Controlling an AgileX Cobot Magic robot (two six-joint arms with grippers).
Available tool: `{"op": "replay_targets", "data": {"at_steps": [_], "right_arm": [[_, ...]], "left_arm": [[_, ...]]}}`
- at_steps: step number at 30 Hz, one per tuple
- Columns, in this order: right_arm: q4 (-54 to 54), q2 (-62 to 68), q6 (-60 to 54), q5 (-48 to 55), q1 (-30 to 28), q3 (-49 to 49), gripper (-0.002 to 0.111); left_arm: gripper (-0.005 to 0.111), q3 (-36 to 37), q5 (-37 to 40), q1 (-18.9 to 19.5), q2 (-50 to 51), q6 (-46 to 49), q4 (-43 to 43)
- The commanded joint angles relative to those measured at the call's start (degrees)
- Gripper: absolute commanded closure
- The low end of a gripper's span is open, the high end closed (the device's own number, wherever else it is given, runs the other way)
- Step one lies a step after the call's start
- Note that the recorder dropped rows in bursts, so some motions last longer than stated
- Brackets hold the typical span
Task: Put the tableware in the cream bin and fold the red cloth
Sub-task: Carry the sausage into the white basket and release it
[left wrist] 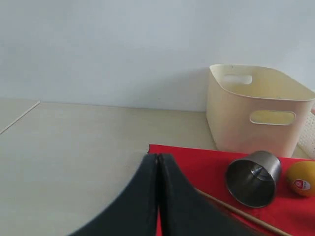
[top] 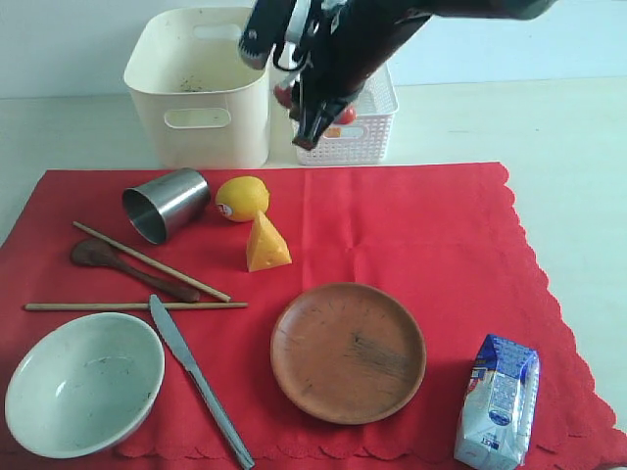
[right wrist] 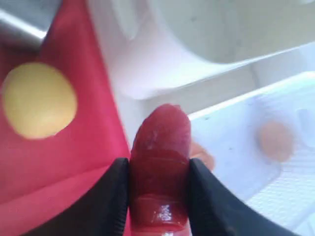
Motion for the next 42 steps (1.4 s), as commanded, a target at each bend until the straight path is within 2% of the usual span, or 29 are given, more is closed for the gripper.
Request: {"op": "replay_targets", "data": {"at_steps": [1, 12, 19, 24, 27, 30, 36, 40, 42], "right_arm": [[-0.1, -1.9, 5.9, -9.8, -1.9, -0.3, 0.108], [0.2, 3.7, 17.1, -23.0, -7.9, -0.3, 0.108], [1.7, 10.8, 20.8, -32.8, -8.3, -0.3, 0.108], [6.7, 14.0, 20.8, -37.3, -8.3, -0.3, 0.107], [7.9, 14.7, 20.8, -37.8, -8.3, -0.3, 0.100], [7.9, 15.0, 20.7, -38.4, -8.3, -0.3, 0.086], [7.9, 15.0, 20.7, -38.2, -8.3, -0.3, 0.051], [7.9, 15.0, 20.7, -38.2, -8.3, -0.3, 0.037], [7.9, 14.9, 20.7, -37.2, -8.3, -0.3, 0.035]], "left_arm": [[0.106, 0.0, -0.3, 0.1, -0.4, 0.2, -0.1], [0.106, 0.0, -0.3, 0.1, -0.4, 0.2, -0.1], [0.106, 0.0, -0.3, 0.1, -0.4, 0.2, -0.1], [0.106, 0.0, -0.3, 0.1, -0.4, 0.2, -0.1], [0.106, 0.0, -0.3, 0.1, -0.4, 0.2, -0.1], [0.106, 0.0, -0.3, 0.1, -0.4, 0.2, -0.1], [0.106, 0.0, -0.3, 0.1, -0.4, 0.2, -0.1], [0.106, 0.0, -0.3, 0.1, -0.4, 0.2, -0.1], [0.106, 0.0, -0.3, 0.1, -0.4, 0.2, -0.1]]}}
